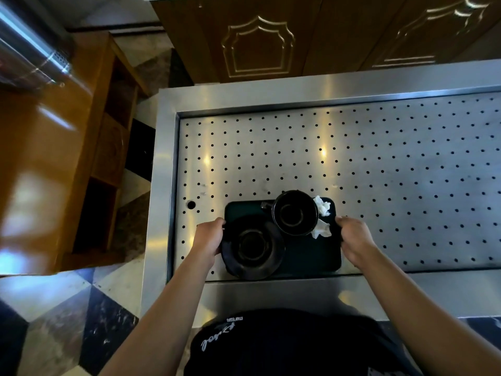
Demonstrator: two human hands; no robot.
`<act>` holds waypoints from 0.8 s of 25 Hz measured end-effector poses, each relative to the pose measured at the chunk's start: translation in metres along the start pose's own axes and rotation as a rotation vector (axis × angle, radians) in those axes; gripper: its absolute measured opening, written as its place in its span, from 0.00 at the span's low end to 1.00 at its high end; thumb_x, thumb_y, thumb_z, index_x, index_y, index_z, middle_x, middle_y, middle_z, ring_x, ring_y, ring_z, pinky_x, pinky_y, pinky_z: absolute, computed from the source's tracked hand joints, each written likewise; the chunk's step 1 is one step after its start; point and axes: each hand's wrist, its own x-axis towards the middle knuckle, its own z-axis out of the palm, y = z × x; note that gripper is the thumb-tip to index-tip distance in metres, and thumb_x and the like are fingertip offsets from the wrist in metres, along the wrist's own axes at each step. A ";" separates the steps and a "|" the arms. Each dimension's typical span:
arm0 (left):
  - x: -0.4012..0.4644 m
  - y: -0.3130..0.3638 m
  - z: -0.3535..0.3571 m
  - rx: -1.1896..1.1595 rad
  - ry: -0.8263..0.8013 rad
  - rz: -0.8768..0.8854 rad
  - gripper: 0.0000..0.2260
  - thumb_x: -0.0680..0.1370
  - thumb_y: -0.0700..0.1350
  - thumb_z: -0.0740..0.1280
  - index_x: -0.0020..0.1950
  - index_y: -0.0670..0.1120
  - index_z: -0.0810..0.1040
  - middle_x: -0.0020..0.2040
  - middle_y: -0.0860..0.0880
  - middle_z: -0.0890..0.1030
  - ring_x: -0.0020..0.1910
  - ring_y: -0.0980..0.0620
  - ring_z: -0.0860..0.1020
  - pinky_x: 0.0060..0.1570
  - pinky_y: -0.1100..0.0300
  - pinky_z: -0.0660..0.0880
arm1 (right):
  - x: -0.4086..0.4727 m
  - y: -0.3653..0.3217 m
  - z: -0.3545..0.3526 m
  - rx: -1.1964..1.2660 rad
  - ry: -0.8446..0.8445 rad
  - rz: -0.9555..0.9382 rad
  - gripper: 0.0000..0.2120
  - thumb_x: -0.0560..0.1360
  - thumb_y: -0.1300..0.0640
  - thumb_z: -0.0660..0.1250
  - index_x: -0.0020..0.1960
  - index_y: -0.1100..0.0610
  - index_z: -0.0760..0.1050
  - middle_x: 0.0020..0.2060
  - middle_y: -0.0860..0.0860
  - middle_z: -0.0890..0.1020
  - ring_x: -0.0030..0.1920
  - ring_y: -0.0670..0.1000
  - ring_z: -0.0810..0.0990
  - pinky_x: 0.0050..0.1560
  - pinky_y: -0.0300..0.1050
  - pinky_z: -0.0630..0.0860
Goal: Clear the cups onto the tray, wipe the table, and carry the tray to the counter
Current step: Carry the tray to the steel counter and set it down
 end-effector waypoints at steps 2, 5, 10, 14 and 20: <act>0.004 0.001 0.003 0.000 0.004 -0.006 0.14 0.79 0.46 0.64 0.56 0.38 0.82 0.43 0.42 0.82 0.39 0.44 0.79 0.38 0.54 0.75 | 0.004 0.000 0.002 -0.016 -0.002 -0.001 0.13 0.84 0.60 0.60 0.52 0.65 0.82 0.40 0.57 0.82 0.39 0.54 0.80 0.41 0.48 0.76; 0.011 -0.001 0.007 -0.005 0.018 -0.014 0.13 0.80 0.45 0.64 0.55 0.37 0.82 0.42 0.42 0.82 0.39 0.44 0.79 0.39 0.54 0.75 | 0.011 0.000 0.004 -0.022 -0.013 0.004 0.13 0.84 0.61 0.60 0.49 0.64 0.82 0.42 0.59 0.83 0.41 0.55 0.81 0.41 0.48 0.77; 0.019 -0.004 0.011 -0.033 0.048 -0.035 0.10 0.79 0.44 0.65 0.52 0.39 0.82 0.40 0.43 0.81 0.37 0.46 0.78 0.41 0.53 0.75 | 0.014 0.001 0.006 -0.031 -0.019 -0.001 0.14 0.85 0.61 0.60 0.47 0.62 0.82 0.41 0.58 0.84 0.39 0.54 0.82 0.41 0.47 0.78; 0.023 -0.009 0.012 -0.049 0.052 -0.049 0.09 0.79 0.44 0.66 0.51 0.40 0.82 0.40 0.43 0.82 0.38 0.46 0.79 0.42 0.53 0.76 | 0.015 0.003 0.006 -0.071 -0.003 -0.008 0.14 0.85 0.60 0.60 0.46 0.61 0.81 0.37 0.55 0.82 0.37 0.51 0.80 0.37 0.44 0.75; 0.027 -0.018 0.015 -0.062 0.056 -0.067 0.09 0.80 0.44 0.66 0.52 0.39 0.82 0.42 0.42 0.82 0.41 0.45 0.80 0.46 0.51 0.77 | 0.018 0.007 0.004 -0.119 0.015 -0.024 0.14 0.84 0.59 0.61 0.44 0.60 0.81 0.36 0.55 0.81 0.36 0.51 0.79 0.38 0.45 0.75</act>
